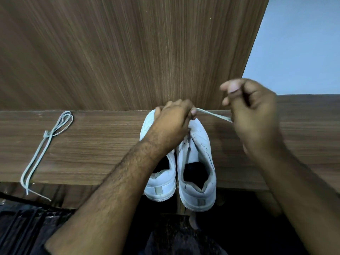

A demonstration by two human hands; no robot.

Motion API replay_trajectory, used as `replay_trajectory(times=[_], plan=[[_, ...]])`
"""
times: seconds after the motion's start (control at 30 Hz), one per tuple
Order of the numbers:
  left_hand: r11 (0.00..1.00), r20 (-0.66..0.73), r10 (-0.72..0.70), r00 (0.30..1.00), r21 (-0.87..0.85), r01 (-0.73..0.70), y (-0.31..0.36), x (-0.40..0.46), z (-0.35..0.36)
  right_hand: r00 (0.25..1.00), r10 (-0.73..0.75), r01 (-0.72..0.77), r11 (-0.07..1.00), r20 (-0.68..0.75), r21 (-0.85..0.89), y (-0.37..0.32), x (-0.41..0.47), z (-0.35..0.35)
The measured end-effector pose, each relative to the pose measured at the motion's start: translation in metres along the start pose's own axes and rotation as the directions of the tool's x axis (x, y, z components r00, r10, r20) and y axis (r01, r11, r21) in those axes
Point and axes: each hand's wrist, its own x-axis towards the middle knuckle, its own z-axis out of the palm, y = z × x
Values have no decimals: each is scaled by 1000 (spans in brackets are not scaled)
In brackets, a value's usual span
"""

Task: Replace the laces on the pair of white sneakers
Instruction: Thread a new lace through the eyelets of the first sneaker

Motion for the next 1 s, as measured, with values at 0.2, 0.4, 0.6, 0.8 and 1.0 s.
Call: replay_trajectory(times=[0.2,0.4,0.6,0.8,1.0], plan=[[999,-19,-38,999,7,39,0,2,6,858,161,160,818,487,-552,12,-13,12],[999,109,-38,993,-27,41,-1,1,8,939,61,-224,856,338,467,-19,-10,5],[998,236,-19,972,-47,31,3,0,18,976,118,-209,728,180,654,-24,-1,12],[997,293,-72,953,-6,77,1,3,25,972,148,-232,727,182,646,-23,-1,7],[994,292,-77,953,95,52,1,4,25,922,31,244,729,386,-640,8,0,3]])
